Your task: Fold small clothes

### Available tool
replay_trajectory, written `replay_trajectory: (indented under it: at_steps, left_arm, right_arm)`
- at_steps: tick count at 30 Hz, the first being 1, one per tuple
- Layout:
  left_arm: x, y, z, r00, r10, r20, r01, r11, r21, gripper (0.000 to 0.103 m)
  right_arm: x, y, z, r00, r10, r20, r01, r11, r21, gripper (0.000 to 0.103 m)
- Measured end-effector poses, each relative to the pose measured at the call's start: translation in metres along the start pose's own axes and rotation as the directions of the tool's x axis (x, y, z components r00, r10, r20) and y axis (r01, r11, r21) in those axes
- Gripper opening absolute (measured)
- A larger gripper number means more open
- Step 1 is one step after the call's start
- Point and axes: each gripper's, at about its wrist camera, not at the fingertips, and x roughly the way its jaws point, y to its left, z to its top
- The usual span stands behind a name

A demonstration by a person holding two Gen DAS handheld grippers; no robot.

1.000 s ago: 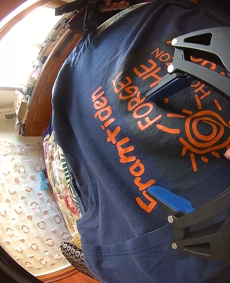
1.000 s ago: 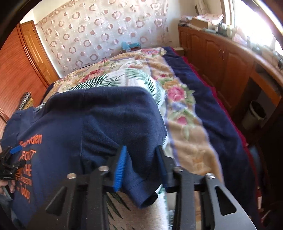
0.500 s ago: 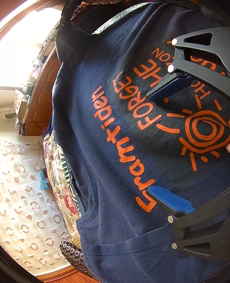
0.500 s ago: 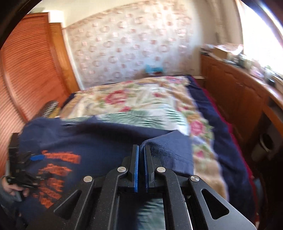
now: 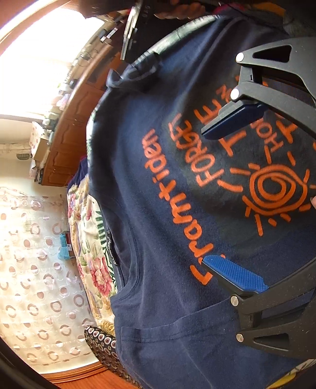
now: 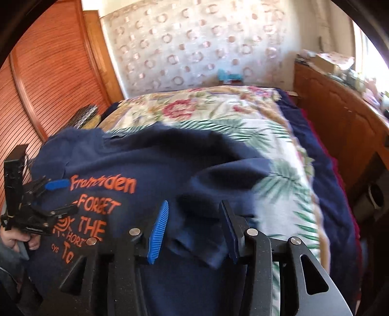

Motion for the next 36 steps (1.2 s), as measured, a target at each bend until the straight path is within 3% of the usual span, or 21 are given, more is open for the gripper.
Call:
replay_trajectory:
  at_steps: [3, 8, 14, 15, 16, 17, 18, 22, 28, 34, 35, 36]
  left_arm:
    - [-0.007, -0.003, 0.002, 0.999, -0.028, 0.033, 0.028, 1.000, -0.005, 0.096]
    - [-0.011, -0.011, 0.001, 0.999, -0.015, 0.050, 0.014, 1.000, 0.025, 0.096]
    - [-0.016, -0.008, 0.001, 0.999, -0.007, 0.050, 0.006, 1.000, 0.016, 0.096]
    - [-0.017, -0.006, 0.000, 0.999, -0.003, 0.050, 0.002, 1.000, 0.012, 0.096]
    - [-0.019, -0.004, 0.000, 0.999, 0.002, 0.051, -0.003, 1.000, 0.008, 0.096]
    - [-0.020, -0.003, -0.001, 0.999, 0.006, 0.051, -0.006, 1.000, 0.004, 0.096]
    - [-0.021, 0.000, -0.002, 0.999, 0.011, 0.052, -0.011, 1.000, 0.001, 0.096]
    - [-0.026, 0.006, -0.007, 0.998, 0.020, 0.056, -0.019, 1.000, -0.021, 0.096]
    - [-0.035, 0.016, -0.012, 0.997, 0.030, 0.069, -0.027, 0.998, -0.051, 0.096]
    - [-0.041, 0.025, -0.013, 0.996, 0.042, 0.074, -0.037, 0.997, -0.070, 0.096]
    - [-0.041, 0.026, -0.014, 0.996, 0.043, 0.073, -0.038, 0.997, -0.070, 0.096]
    - [-0.041, 0.027, -0.015, 0.996, 0.046, 0.071, -0.041, 0.997, -0.069, 0.096]
  right_arm:
    - [-0.015, -0.018, -0.002, 0.999, -0.040, 0.019, 0.039, 0.999, 0.030, 0.045]
    - [-0.014, -0.038, -0.012, 0.997, -0.083, -0.007, 0.083, 0.993, 0.078, 0.045]
    - [0.022, -0.034, 0.006, 0.999, -0.001, -0.050, 0.007, 0.993, 0.122, 0.045]
    - [0.024, -0.031, 0.011, 0.998, 0.007, -0.056, 0.000, 0.992, 0.126, 0.042]
    - [0.026, -0.029, 0.016, 0.998, 0.017, -0.058, -0.009, 0.992, 0.127, 0.032]
    - [0.031, -0.027, 0.023, 0.998, 0.031, -0.057, -0.024, 0.992, 0.122, 0.009]
    - [0.035, -0.018, 0.031, 0.998, 0.040, -0.048, -0.035, 0.994, 0.107, 0.007]
    - [0.029, -0.005, 0.047, 0.999, 0.042, 0.012, -0.042, 0.998, 0.041, 0.005]
    - [0.022, 0.031, 0.075, 0.992, 0.108, 0.072, -0.102, 0.992, -0.079, 0.005]
    - [0.038, 0.080, 0.084, 0.973, 0.232, 0.021, -0.223, 0.954, -0.200, 0.005]
    - [0.042, 0.085, 0.083, 0.968, 0.250, 0.006, -0.244, 0.947, -0.210, 0.007]
    - [0.045, 0.089, 0.080, 0.965, 0.262, -0.009, -0.258, 0.941, -0.219, 0.015]
